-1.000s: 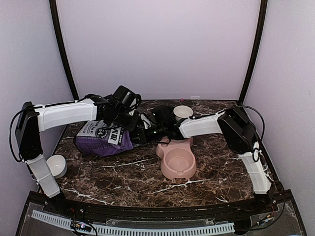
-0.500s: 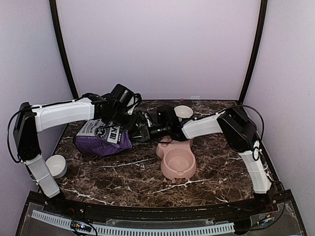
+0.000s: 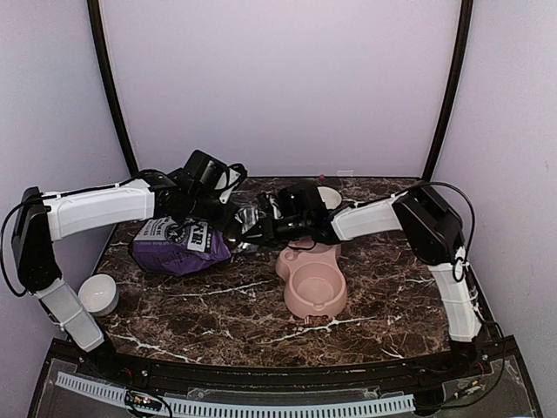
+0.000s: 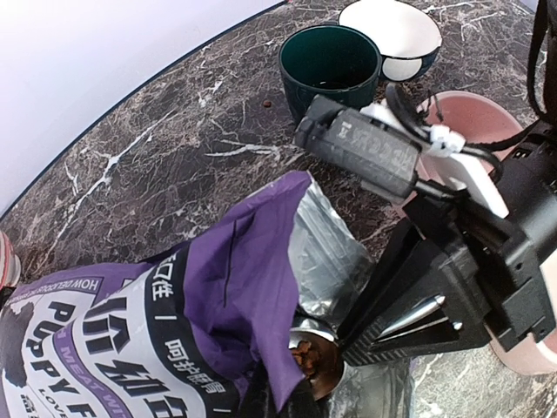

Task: Serve the pet food
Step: Collect the pet food from the pet food bag.

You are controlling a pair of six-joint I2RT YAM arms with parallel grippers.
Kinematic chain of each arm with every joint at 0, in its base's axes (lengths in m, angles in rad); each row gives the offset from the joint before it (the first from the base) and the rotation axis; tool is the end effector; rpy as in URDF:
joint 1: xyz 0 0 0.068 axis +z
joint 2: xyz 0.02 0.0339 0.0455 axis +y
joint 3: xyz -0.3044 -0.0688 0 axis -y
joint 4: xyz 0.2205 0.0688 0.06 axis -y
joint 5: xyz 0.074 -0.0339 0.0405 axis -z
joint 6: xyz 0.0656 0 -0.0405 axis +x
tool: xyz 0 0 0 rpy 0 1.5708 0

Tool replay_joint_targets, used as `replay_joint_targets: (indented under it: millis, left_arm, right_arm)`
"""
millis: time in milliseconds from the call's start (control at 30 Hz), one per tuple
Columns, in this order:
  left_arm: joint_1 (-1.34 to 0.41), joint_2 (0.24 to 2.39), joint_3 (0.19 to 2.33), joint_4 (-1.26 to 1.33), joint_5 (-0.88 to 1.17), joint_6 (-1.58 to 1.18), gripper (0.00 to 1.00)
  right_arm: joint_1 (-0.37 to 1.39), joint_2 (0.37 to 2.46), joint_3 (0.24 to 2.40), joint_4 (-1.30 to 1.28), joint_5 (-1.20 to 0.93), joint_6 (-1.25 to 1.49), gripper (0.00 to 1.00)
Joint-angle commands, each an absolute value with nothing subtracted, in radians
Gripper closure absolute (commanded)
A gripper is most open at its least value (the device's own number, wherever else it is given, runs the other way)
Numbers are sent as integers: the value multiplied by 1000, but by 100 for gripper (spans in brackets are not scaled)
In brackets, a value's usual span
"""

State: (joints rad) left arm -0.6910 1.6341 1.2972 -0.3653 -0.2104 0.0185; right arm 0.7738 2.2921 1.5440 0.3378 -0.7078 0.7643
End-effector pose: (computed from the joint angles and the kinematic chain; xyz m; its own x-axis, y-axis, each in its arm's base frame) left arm 0.2959 -0.2269 0.3118 -0.4884 0.4274 -0.7608 0.5095 0.8475 0.1490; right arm 0.3543 0.4058 0.1867 -0.8685 -0.1135 -0.4825 -0.4937 0.2844 0.8218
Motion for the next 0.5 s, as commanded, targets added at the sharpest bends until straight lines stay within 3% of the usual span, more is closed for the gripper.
replay_joint_targets:
  millis: [0, 467]
  left_arm:
    - [-671, 1558, 1249, -321, -264, 52, 100]
    - [-672, 1546, 1233, -330, -269, 56, 100]
  right_arm:
    - [751, 2200, 1513, 282, -652, 752, 100]
    - [711, 2101, 1440, 228, -625, 738, 100]
